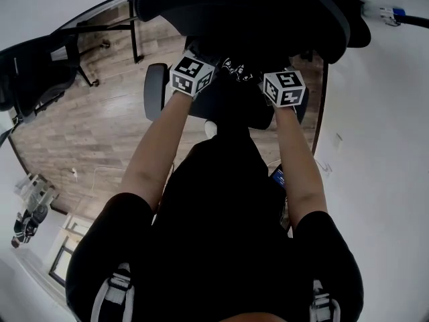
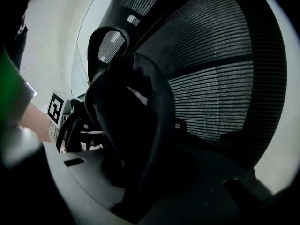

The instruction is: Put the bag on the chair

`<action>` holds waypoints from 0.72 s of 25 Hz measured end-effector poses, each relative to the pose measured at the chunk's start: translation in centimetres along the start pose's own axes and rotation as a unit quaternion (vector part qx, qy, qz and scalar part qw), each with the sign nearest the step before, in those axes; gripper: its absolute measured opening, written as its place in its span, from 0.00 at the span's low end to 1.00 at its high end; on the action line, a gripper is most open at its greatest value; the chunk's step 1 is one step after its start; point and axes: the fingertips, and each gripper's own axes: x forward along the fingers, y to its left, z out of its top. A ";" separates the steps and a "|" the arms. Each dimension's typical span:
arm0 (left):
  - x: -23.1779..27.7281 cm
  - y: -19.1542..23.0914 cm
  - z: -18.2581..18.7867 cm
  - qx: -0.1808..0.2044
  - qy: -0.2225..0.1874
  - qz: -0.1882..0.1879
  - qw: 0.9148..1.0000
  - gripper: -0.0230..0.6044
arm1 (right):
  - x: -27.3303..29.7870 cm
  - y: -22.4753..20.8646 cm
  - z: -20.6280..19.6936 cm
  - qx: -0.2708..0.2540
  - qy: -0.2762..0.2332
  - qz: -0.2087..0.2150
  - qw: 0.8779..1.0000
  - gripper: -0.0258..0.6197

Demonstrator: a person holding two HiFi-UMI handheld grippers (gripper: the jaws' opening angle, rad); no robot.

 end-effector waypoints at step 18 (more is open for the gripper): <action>3.5 2.9 -2.4 0.014 0.050 0.038 0.998 0.22 | 1.8 -3.8 -3.0 0.050 0.076 -0.013 0.996 0.49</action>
